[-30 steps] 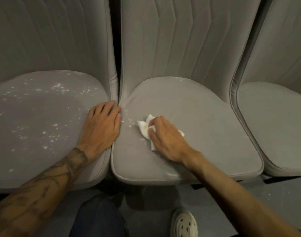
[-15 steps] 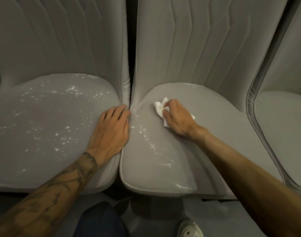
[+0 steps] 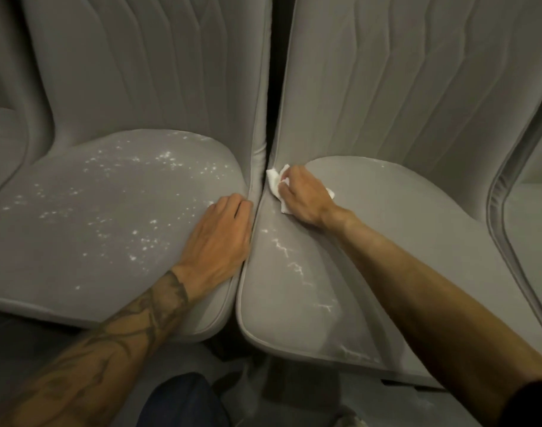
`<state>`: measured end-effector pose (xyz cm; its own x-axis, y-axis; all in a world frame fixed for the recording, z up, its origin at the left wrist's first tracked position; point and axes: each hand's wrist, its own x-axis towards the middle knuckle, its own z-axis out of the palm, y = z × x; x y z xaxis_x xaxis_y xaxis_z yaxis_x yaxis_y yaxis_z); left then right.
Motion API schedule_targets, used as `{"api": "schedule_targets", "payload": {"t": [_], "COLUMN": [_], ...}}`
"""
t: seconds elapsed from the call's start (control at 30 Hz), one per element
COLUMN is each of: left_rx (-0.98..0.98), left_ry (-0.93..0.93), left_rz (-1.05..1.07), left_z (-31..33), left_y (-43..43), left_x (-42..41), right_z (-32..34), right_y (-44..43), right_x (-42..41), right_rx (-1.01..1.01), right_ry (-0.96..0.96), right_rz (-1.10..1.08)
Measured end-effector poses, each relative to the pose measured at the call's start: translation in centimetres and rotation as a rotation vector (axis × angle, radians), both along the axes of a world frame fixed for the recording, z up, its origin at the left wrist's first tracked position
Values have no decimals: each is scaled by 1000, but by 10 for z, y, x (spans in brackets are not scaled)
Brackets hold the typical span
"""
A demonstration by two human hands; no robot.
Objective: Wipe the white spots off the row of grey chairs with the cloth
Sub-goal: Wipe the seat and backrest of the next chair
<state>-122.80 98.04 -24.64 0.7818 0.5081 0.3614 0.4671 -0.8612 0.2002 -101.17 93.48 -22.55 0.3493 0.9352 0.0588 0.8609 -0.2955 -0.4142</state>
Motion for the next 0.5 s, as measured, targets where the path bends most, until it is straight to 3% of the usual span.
{"api": "schedule_targets", "payload": {"t": [0.17,0.37,0.5], "left_rx": [-32,-52,-37], "left_ry": [-24,-30,12], "left_rz": [8,11,-20], "left_z": [-2,-1,-6], "left_y": [-3,-4,0], "left_x": [-1,-3,-4], "right_z": [-13,-1,-14], "right_y": [-46,-17,-74], "right_x": [-28,-26,-69], "right_rx": [16,-2,49], "right_ry": [15,-21,10], "right_rz": [330,143,387]}}
